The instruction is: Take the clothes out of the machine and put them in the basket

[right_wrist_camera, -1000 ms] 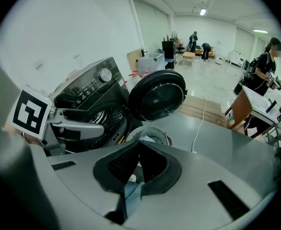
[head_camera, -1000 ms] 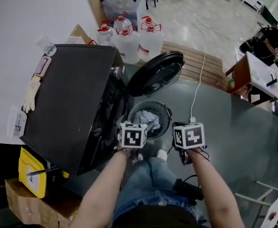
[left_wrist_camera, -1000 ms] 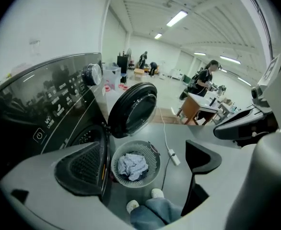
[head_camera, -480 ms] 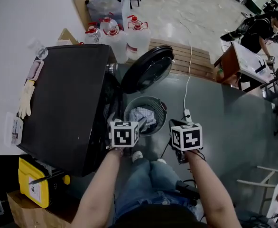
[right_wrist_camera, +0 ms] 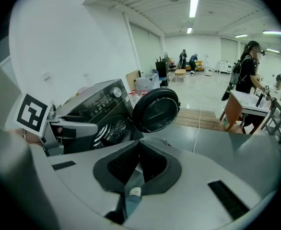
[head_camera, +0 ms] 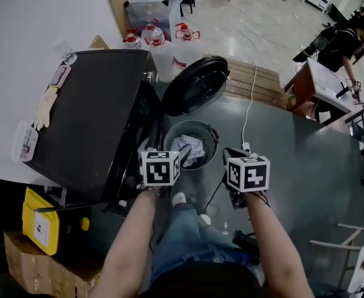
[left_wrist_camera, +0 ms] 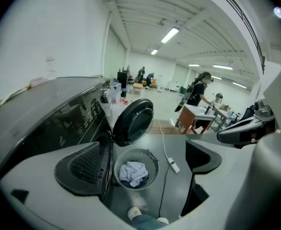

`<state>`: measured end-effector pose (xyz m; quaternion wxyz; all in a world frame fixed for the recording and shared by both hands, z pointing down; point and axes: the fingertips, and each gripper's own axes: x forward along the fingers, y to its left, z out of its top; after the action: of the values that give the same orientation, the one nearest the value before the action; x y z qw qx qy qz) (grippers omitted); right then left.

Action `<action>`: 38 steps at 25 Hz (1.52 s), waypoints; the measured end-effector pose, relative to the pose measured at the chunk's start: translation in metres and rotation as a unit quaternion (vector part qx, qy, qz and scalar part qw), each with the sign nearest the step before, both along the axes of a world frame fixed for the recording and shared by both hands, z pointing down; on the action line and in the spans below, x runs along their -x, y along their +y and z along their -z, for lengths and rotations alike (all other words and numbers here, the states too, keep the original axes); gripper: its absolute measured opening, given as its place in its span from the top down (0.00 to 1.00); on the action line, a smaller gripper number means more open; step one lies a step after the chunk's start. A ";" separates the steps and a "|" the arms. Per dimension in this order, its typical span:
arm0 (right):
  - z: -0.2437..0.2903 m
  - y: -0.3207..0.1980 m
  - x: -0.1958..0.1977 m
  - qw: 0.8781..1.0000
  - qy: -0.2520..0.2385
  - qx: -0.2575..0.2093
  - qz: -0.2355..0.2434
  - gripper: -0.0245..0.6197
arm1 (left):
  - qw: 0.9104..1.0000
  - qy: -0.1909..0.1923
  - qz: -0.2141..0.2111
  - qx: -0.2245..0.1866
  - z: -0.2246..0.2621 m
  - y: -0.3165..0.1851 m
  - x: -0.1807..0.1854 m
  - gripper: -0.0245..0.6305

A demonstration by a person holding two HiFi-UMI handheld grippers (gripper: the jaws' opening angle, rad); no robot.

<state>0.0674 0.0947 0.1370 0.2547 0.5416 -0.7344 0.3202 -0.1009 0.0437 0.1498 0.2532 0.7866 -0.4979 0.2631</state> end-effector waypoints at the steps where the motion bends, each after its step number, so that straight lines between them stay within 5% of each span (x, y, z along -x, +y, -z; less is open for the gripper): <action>1: 0.007 0.006 -0.001 1.000 0.000 -0.008 0.008 0.96 | 1.000 0.003 0.005 -0.007 0.007 0.007 -0.001 0.11; 12: 0.089 0.052 -0.009 0.990 0.029 -0.123 0.067 0.96 | 0.992 -0.004 0.020 -0.125 0.097 0.058 -0.003 0.11; 18: 0.144 0.061 -0.010 0.968 0.083 -0.215 0.101 0.96 | 0.981 0.004 0.003 -0.195 0.148 0.076 -0.004 0.11; 27: 0.222 0.069 -0.014 0.938 0.080 -0.323 0.098 0.96 | 0.954 0.004 -0.029 -0.298 0.223 0.086 -0.006 0.15; 32: 0.259 0.073 -0.014 0.920 0.076 -0.374 0.089 0.96 | 0.930 -0.008 -0.033 -0.365 0.266 0.093 -0.002 0.42; 38: 0.287 0.081 -0.016 0.903 0.077 -0.415 0.084 0.96 | 0.904 -0.029 -0.007 -0.426 0.295 0.103 0.010 0.88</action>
<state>0.0829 0.1754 -0.1499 0.0882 0.5575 -0.8217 -0.0790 -0.1114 0.1469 -0.1455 -0.1225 0.8152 -0.5638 0.0509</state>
